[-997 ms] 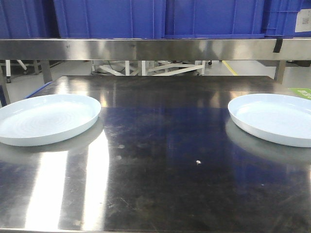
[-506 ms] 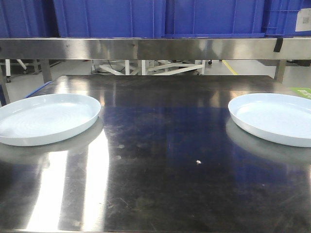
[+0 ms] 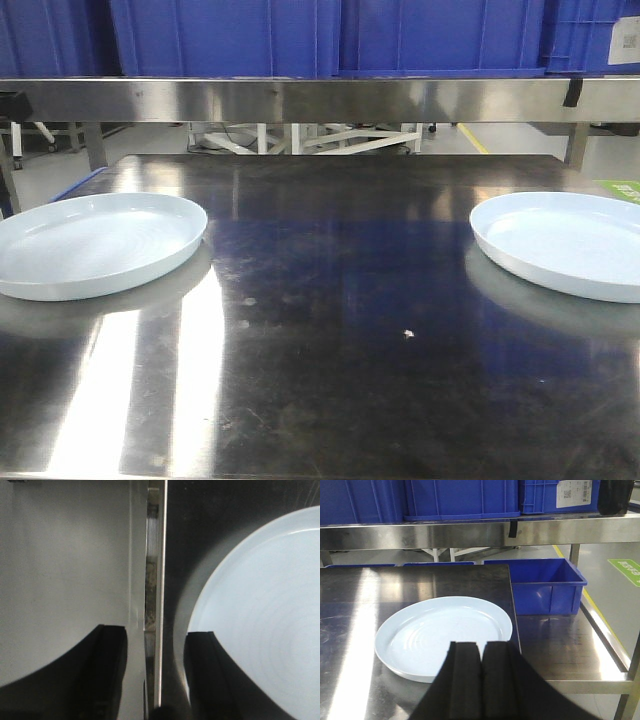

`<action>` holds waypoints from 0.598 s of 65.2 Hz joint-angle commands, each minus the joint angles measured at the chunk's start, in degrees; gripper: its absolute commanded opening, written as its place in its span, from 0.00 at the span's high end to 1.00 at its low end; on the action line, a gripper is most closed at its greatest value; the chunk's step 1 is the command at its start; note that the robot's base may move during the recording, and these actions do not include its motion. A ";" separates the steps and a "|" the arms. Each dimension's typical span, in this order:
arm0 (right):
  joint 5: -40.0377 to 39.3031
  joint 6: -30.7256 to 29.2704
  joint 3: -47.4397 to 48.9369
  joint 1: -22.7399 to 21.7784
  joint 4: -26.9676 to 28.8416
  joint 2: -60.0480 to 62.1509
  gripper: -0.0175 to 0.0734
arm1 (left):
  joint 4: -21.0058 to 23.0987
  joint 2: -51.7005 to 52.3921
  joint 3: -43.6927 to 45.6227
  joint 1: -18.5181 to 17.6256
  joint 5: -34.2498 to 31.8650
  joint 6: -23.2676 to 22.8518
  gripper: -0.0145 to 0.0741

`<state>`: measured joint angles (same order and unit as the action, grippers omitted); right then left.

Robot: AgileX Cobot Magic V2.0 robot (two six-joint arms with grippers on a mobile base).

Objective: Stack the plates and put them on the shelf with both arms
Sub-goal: 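Push the nearer white plate toward the table center with the left gripper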

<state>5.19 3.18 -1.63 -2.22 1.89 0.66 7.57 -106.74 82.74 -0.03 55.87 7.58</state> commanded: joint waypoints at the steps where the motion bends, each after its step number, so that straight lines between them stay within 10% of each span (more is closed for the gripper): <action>1: -5.19 -0.09 -0.05 -0.16 -0.62 1.07 0.75 | 0.70 1.37 2.46 -1.04 1.08 -0.40 0.42; 39: -5.19 -0.09 -0.05 -0.16 -0.62 1.07 0.75 | 0.47 -1.61 2.46 -2.93 2.74 -0.40 0.47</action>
<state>5.19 3.18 -1.63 -2.22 1.89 0.66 7.57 -111.03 83.36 -2.52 58.62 7.58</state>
